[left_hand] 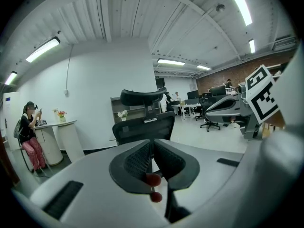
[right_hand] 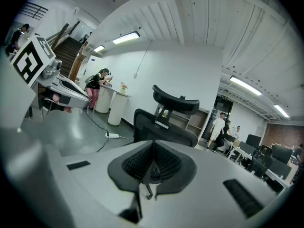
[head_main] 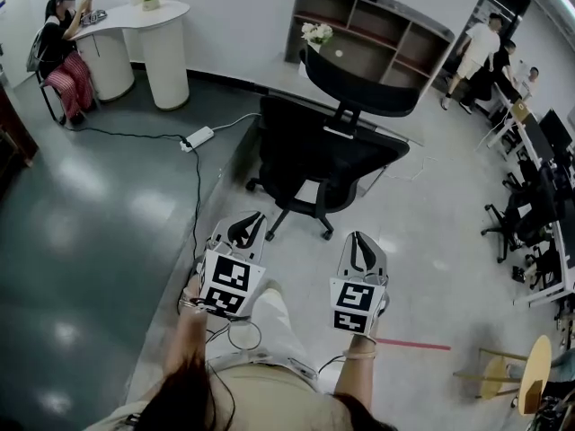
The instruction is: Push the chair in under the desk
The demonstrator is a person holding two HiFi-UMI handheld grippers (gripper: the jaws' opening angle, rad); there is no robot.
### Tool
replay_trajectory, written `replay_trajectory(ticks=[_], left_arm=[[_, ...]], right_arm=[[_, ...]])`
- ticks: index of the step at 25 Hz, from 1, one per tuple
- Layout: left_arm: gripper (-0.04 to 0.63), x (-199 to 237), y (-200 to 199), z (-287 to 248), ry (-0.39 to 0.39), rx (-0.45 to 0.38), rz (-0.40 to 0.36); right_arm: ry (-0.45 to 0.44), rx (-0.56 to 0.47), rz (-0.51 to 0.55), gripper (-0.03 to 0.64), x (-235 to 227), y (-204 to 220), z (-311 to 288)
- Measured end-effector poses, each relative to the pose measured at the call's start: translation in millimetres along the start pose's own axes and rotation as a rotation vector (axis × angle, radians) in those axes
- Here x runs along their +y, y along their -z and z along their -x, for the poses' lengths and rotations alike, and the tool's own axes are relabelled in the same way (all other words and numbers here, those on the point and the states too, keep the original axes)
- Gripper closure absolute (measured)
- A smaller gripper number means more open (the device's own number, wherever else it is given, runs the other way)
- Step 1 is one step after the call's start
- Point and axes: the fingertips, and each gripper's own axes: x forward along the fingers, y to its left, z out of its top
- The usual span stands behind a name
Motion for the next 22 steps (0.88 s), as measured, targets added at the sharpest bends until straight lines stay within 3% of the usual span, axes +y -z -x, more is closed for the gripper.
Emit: replay_trajectory(ticks=[14,22], left_arm=[[0.563,-4.0,2.8,1.7,-0.004,-0.003,-0.027],[0.563,1.5,0.3,-2.4,-0.009,0.003,-0.057]], right_arm=[[-0.018,-0.027,0.006,0.589,5.1,-2.4,-7.6],[0.015,-0.047,0.026,0.591,2.4,-8.4,-20.5]])
